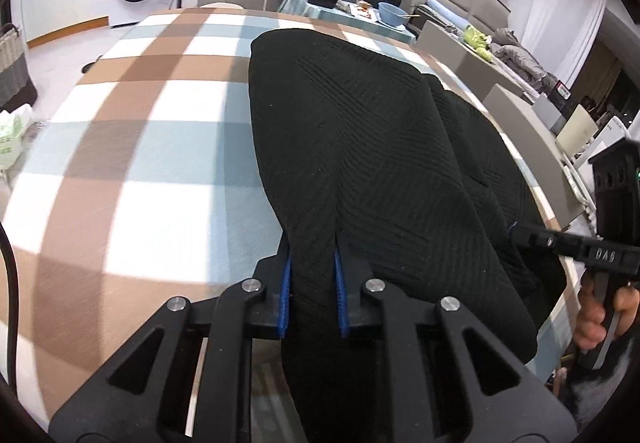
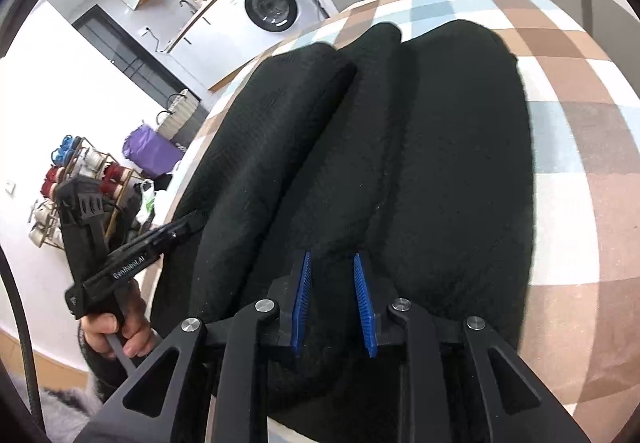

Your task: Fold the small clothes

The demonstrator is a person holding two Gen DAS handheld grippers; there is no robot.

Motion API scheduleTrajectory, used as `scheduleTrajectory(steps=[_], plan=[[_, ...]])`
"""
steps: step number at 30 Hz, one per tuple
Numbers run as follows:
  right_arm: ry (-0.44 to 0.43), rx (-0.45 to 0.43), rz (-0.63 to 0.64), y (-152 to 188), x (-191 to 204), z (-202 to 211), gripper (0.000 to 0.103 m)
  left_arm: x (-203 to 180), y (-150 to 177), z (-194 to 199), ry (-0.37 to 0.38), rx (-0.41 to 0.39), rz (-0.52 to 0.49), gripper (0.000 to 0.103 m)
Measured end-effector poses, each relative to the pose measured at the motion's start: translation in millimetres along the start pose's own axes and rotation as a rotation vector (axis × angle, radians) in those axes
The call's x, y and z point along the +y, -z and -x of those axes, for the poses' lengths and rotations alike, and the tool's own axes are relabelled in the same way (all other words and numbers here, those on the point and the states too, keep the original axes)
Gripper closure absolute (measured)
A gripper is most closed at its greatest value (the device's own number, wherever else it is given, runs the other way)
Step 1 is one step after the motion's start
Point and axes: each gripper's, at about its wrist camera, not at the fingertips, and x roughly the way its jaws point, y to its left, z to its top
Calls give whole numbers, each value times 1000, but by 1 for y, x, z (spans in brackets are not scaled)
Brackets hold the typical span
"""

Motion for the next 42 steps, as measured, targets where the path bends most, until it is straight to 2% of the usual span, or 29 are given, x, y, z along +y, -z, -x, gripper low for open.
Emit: scheduleTrajectory(steps=[2,3,5,6,7,8,9,10,11,14,15,16,17,18,20,22,24,27,29,31,33,35,39,42], plan=[[22,-26,-13,-3,-3,-2,71,7,0,5,3,-1,35,82],[19,-24,-33,-7,-7,-6,70,10,-1,6,4,0,57,77],[-1,-18,-47,-13,-6,-17,70,14,-3,11,7,-21,78,72],[-2,-23,-41,-15,-5,-20,70,15,-5,13,9,-33,82,66],[8,-27,-23,-18,0,-23,75,15,-6,16,15,-44,84,59],[10,-23,-13,-19,4,-25,84,16,-7,19,20,-53,86,58],[-27,-12,-11,-21,8,-25,96,15,-8,22,26,-67,85,58],[-88,-16,4,-21,13,-22,97,13,-8,25,30,-73,78,57],[-99,-25,24,-20,17,-19,97,11,-9,27,30,-76,69,57],[64,21,40,-17,12,-27,97,3,-9,29,29,-78,45,57],[67,27,23,-16,6,-27,96,0,-10,29,29,-76,39,57],[45,19,4,-15,1,-22,90,-3,-9,29,33,-73,30,57],[67,3,-15,-15,-1,-14,87,-5,-9,29,36,-72,23,57],[84,-22,-28,-15,-2,-6,78,-8,-10,29,38,-72,17,56],[52,-73,-47,-15,2,8,76,-11,-10,27,36,-70,3,56],[1,-80,-27,-17,16,11,73,-14,-10,27,34,-69,-3,56],[-60,-69,-15,-22,31,0,64,-14,-10,28,33,-70,-3,56],[-69,-11,-26,-30,51,-38,64,-15,-9,29,25,-68,-2,54],[-45,36,-69,-35,51,-63,70,-12,-7,32,19,-73,1,50],[-53,28,-64,-38,52,-69,93,-8,-5,35,15,-79,5,48],[-85,-65,9,-39,66,-45,94,-3,-3,37,10,-74,12,48],[-34,-101,69,-36,73,-30,94,1,-2,38,7,-72,17,47],[51,-29,51,-37,62,-48,93,6,4,37,-4,-58,18,46],[-21,51,-32,-28,50,-56,87,5,11,34,-9,-32,11,46]])
